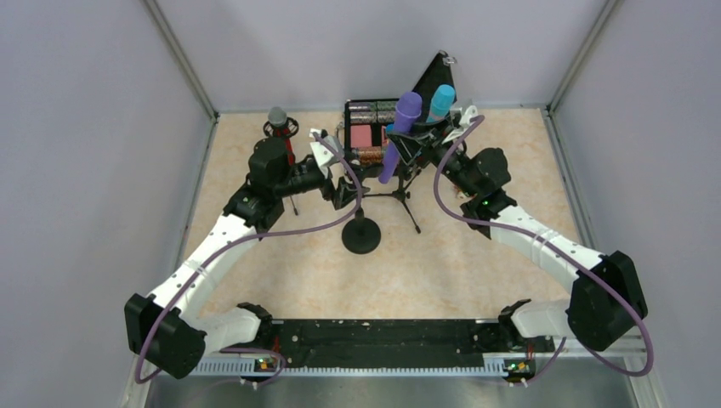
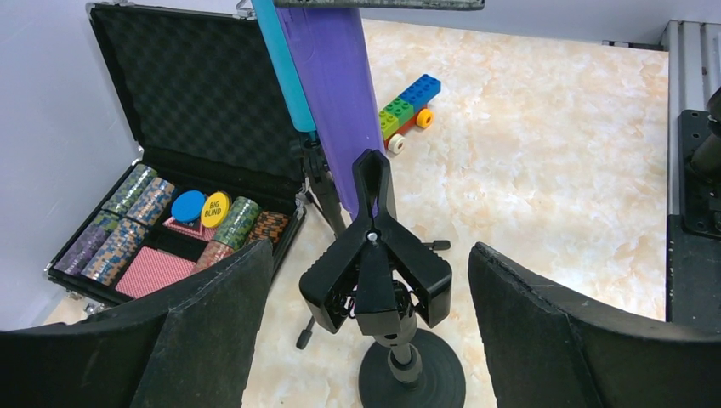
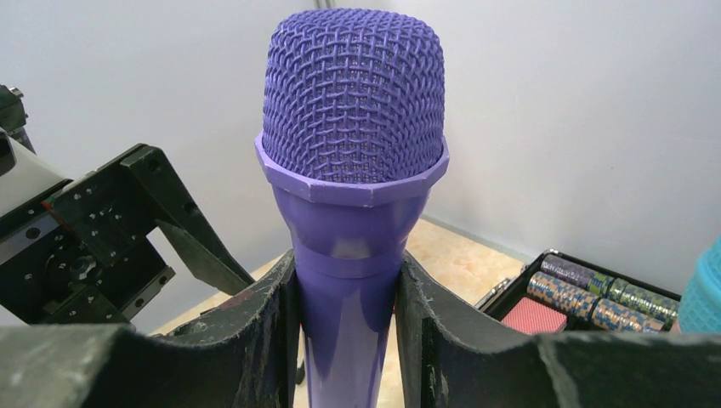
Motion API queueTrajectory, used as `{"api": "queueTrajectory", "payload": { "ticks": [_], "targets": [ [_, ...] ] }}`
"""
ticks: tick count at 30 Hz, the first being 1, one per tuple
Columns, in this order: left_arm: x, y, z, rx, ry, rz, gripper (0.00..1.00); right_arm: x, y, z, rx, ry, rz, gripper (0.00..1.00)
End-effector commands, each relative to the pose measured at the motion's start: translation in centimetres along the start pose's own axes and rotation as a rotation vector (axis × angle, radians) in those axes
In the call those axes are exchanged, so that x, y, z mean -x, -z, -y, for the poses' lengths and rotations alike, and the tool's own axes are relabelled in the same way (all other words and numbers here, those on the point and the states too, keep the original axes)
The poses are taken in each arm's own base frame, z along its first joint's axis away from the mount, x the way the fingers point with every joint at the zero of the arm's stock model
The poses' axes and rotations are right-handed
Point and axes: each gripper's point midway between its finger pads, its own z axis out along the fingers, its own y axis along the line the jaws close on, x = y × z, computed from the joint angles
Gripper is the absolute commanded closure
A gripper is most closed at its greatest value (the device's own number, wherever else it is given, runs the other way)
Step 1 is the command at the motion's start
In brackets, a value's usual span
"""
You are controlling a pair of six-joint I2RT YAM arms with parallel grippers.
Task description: Attach the microphones to the stand
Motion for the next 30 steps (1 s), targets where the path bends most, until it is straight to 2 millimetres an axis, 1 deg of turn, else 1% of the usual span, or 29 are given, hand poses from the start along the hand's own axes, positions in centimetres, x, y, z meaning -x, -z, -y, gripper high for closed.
{"api": "queueTrajectory", "payload": {
  "ticks": [1,3,4,5,6,7,10,15,22,30],
  "targets": [
    [1.4,-0.1,-0.5,0.016,-0.035,0.028,0.12,2.2,-0.5,-1.6,0.05,0.005,0.079,1.0],
    [1.5,-0.1,-0.5,0.019,-0.033,0.03,0.15,2.1,-0.6,-1.7,0.052,0.003,0.079,1.0],
    [1.5,-0.1,-0.5,0.02,-0.033,0.03,0.19,2.1,-0.6,-1.8,0.053,0.001,0.079,1.0],
    [1.4,-0.1,-0.5,0.019,-0.031,0.029,0.39,2.0,-0.6,-1.9,0.055,0.0,0.079,1.0],
    [1.5,-0.1,-0.6,0.02,-0.031,0.029,0.85,2.0,-0.6,-2.0,0.056,-0.002,0.079,1.0],
    [1.5,-0.1,-0.8,0.035,-0.023,0.027,0.99,2.0,-0.6,-2.2,0.059,-0.003,0.078,1.0],
    [1.3,-0.2,-0.7,0.033,-0.014,0.025,1.0,1.9,-0.6,-3.1,0.077,-0.007,0.088,1.0],
    [1.1,-0.3,-0.5,0.027,-0.005,0.021,1.0,1.0,-0.9,-4.4,0.106,-0.014,0.085,1.0],
    [1.0,-0.3,-0.5,0.029,-0.008,0.019,1.0,0.4,-1.1,-4.4,0.099,-0.026,0.087,1.0],
    [1.1,-0.3,-0.5,0.027,-0.006,0.021,1.0,0.2,-0.7,-4.7,0.107,-0.036,0.105,1.0]
  ]
}}
